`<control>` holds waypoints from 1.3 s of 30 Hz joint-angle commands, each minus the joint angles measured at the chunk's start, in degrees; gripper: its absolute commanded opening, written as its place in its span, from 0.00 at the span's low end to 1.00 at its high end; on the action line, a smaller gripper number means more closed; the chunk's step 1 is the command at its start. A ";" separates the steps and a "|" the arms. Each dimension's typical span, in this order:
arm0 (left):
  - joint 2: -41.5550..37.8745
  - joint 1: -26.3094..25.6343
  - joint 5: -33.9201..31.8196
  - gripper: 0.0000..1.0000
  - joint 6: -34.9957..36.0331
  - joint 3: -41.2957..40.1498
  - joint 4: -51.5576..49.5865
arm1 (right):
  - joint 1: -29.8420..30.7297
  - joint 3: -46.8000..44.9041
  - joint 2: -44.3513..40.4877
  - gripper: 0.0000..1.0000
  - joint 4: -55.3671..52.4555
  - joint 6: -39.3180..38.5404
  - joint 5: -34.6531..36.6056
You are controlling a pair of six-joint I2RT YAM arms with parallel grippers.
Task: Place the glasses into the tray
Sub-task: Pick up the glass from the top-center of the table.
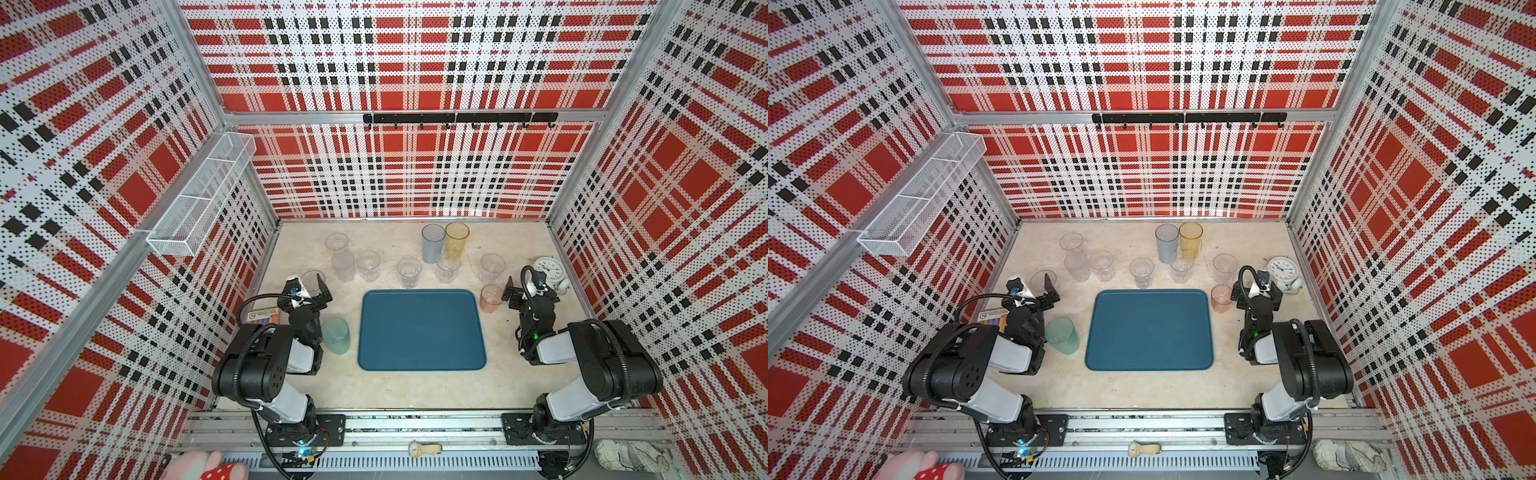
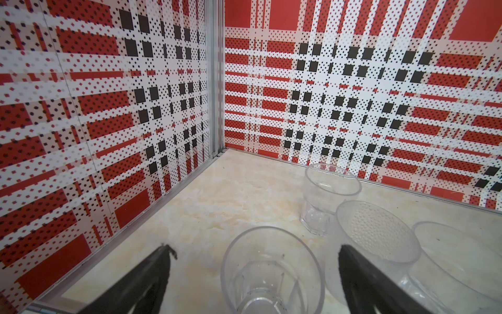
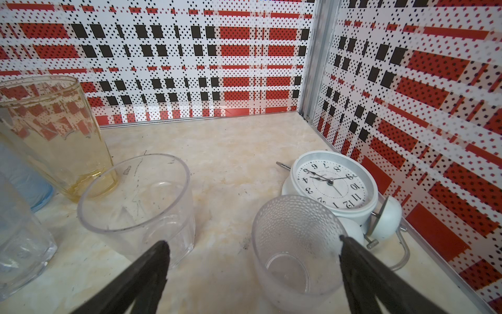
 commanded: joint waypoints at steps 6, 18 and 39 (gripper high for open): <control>-0.08 0.68 0.61 0.98 0.05 0.75 0.35 | 0.36 0.78 0.47 1.00 1.72 -0.74 -0.11; -13.51 -10.19 -17.52 0.98 6.12 -1.88 -4.96 | 6.09 5.36 -12.40 1.00 -16.19 -2.33 13.56; -48.77 6.04 6.24 0.98 -32.78 16.81 -65.16 | 6.01 36.82 -24.63 0.90 -85.99 35.22 -6.99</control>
